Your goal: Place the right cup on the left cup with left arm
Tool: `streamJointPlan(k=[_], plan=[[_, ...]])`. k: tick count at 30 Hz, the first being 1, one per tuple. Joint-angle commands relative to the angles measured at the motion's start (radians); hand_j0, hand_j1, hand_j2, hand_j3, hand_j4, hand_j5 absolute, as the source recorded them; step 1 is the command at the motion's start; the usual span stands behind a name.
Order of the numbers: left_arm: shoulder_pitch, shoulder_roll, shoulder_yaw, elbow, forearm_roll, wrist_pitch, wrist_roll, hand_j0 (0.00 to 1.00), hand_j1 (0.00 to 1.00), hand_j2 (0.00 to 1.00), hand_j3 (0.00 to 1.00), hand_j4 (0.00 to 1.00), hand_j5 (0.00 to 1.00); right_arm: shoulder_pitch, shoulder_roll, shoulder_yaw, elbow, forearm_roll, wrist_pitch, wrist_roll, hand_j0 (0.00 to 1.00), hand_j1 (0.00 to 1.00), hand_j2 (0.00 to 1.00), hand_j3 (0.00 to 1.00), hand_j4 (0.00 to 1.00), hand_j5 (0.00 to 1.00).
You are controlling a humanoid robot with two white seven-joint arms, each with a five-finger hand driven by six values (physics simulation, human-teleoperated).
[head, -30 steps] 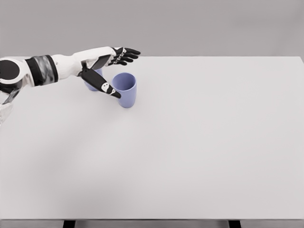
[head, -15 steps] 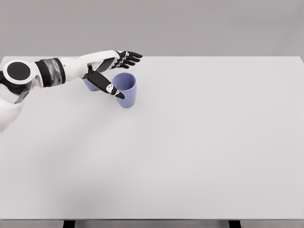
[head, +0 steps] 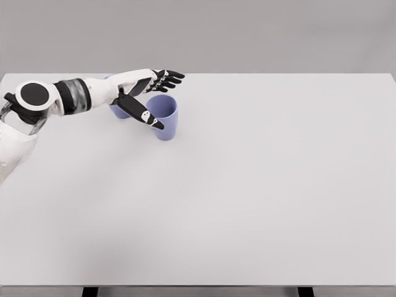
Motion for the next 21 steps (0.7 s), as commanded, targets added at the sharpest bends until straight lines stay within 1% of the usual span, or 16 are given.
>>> streamJointPlan(k=[1,7,13,21], plan=[[0.000,-0.005,-0.001,0.007,0.000,-0.001,0.000,1.00,1.00,1.00,1.00,1.00,1.00,-0.002,0.000,0.000,0.000,0.000,0.000,0.000,1.00,1.00,1.00,1.00,1.00,1.00],[-0.002,-0.006,0.001,0.012,-0.008,-0.001,0.000,1.00,1.00,1.00,1.00,1.00,1.00,-0.002,0.000,0.000,0.000,0.000,0.000,0.000,1.00,1.00,1.00,1.00,1.00,1.00],[-0.006,-0.015,0.004,0.050,-0.021,-0.001,0.000,1.00,1.00,1.00,1.00,1.00,1.00,-0.002,0.000,0.000,0.000,0.000,0.000,0.000,1.00,1.00,1.00,1.00,1.00,1.00],[-0.008,-0.028,0.004,0.068,-0.032,-0.002,0.000,1.00,1.00,1.00,1.00,1.00,1.00,-0.002,0.000,0.000,0.000,0.000,0.000,0.000,1.00,1.00,1.00,1.00,1.00,1.00]])
